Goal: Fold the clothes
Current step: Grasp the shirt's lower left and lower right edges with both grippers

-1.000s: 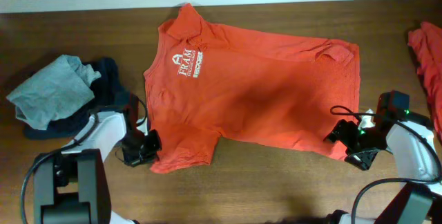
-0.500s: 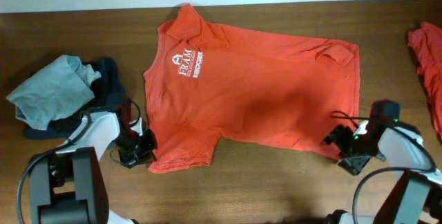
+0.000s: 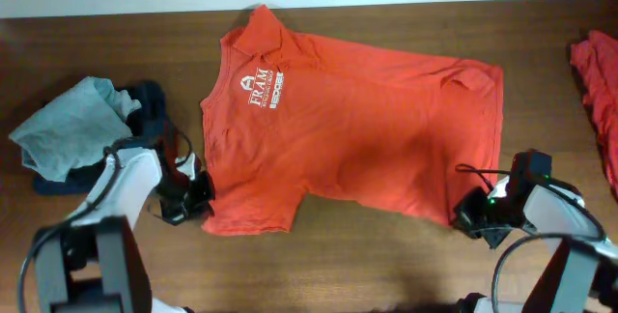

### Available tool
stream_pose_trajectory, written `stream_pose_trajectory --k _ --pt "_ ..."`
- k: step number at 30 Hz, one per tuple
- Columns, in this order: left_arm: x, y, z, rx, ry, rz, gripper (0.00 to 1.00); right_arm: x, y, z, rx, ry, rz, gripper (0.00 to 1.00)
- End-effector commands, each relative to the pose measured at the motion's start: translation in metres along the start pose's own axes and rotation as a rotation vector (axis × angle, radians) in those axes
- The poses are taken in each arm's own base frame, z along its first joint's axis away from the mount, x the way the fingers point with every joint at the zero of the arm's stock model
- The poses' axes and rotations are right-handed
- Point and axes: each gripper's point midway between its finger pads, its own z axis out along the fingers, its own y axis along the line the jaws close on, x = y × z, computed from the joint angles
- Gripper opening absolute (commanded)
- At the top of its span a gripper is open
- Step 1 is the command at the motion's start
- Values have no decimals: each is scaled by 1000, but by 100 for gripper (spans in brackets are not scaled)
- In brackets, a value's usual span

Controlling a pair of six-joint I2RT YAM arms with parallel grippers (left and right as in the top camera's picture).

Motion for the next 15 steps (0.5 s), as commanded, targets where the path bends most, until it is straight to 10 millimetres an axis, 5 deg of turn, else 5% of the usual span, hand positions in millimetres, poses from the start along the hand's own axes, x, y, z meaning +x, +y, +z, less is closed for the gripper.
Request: stream_pose_trajectory --k 1,5,11,15 --pt "-7 -16 -58 21 -153 77 1 -7 3 -35 32 -115 -95 4" --pt "18 -23 -104 40 -248 107 1 5 3 -76 46 -205 -116 4" --pt "59 -30 -158 76 -417 150 1 49 7 -122 -12 -245 -137 4" --pt "51 -38 -180 101 -535 178 1 43 15 -133 -43 -300 -149 4"
